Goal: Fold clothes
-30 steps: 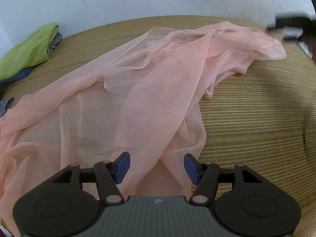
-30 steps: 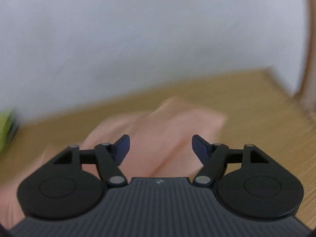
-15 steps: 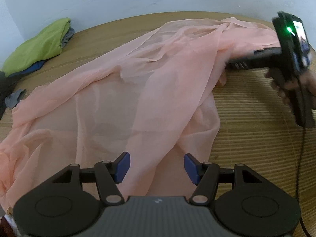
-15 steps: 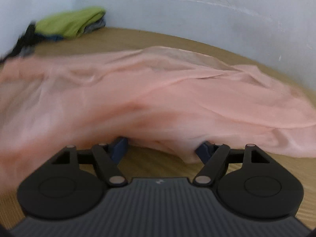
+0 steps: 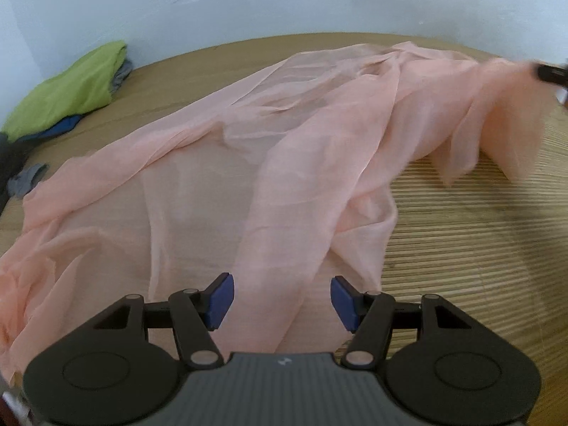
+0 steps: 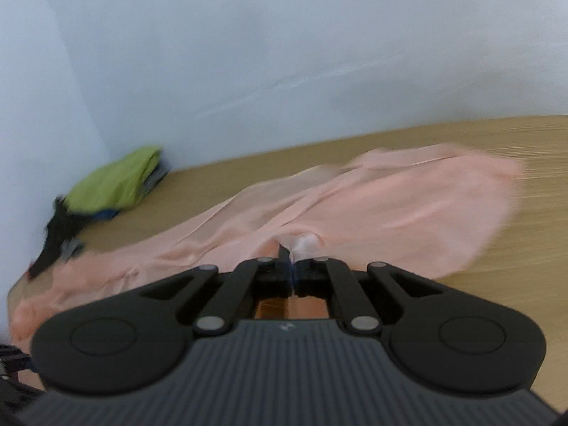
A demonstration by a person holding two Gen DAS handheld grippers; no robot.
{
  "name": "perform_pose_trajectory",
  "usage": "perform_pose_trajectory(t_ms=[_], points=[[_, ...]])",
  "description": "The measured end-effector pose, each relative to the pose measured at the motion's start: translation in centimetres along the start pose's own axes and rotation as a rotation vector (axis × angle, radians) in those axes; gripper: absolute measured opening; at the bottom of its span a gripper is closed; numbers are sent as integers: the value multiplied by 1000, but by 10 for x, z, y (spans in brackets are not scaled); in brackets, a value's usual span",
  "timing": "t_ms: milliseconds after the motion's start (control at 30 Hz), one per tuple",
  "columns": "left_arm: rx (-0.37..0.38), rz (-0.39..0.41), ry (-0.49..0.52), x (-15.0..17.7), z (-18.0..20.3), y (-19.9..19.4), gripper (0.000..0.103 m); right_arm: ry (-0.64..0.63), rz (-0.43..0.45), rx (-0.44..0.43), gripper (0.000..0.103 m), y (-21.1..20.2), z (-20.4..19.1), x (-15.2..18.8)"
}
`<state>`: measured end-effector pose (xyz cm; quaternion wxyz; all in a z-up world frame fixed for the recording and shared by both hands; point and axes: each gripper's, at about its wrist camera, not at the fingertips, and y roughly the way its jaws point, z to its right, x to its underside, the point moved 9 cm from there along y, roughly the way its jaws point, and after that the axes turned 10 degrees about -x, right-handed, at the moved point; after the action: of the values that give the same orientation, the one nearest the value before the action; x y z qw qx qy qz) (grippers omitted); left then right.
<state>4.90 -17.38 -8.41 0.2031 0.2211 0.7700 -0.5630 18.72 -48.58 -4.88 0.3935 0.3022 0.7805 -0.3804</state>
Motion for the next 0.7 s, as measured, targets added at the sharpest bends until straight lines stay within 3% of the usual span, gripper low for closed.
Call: perform_pose_trajectory(t_ms=[167, 233, 300, 333, 367, 433, 600, 700], points=[[69, 43, 44, 10, 3, -13, 63, 88, 158, 387, 3, -123, 65, -10], [85, 62, 70, 15, 3, -18, 63, 116, 161, 467, 6, -156, 78, -7], [102, 71, 83, 21, 4, -21, 63, 125, 88, 485, 8, -166, 75, 6], [113, 75, 88, 23, 3, -23, 63, 110, 38, 512, 13, -165, 68, 17], [124, 79, 92, 26, 1, -24, 63, 90, -13, 544, 32, -162, 61, 29], [145, 91, 105, 31, -1, -28, 63, 24, -72, 579, 56, -153, 40, 56], [174, 106, 137, 46, 2, -34, 63, -44, -176, 556, 57, -128, -3, 118], [180, 111, 141, 47, 3, -37, 63, -11, -182, 619, 57, -135, 6, 133]])
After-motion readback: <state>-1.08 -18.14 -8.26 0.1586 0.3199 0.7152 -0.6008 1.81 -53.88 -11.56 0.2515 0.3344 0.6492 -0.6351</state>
